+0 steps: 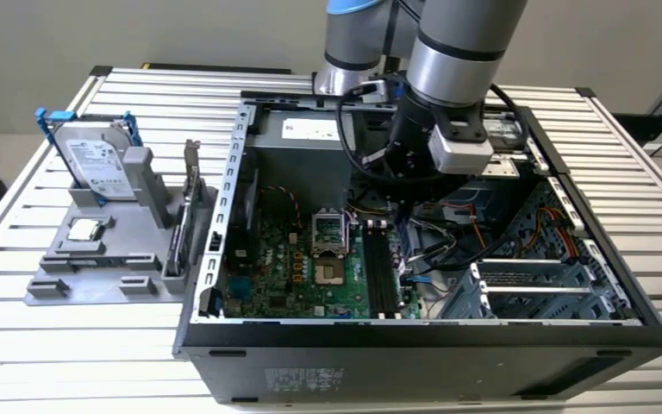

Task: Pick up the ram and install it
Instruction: 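Insert the ram into the slot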

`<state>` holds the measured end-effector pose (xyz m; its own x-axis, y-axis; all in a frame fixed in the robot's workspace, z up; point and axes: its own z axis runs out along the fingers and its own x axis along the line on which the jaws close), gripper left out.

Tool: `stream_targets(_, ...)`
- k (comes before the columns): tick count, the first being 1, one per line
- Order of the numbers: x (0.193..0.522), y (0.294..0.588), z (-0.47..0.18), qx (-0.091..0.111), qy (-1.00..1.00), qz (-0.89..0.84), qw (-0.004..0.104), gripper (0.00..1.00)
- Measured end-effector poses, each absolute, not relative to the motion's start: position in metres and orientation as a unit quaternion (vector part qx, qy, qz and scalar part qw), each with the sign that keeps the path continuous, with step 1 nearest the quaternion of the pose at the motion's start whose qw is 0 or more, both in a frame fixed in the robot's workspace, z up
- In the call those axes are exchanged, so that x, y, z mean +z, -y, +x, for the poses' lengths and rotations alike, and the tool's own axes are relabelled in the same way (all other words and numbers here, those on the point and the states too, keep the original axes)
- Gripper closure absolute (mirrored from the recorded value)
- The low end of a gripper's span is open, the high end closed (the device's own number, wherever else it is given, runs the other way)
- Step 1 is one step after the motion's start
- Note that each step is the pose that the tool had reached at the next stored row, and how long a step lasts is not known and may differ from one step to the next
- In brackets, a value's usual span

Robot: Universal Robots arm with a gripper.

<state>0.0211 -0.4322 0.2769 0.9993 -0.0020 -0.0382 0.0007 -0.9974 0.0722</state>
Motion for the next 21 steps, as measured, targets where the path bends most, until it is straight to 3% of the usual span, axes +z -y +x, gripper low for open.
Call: stream_targets(21,0.256,0.437,0.026,-0.019,0.001,0.999,0.036,1.0)
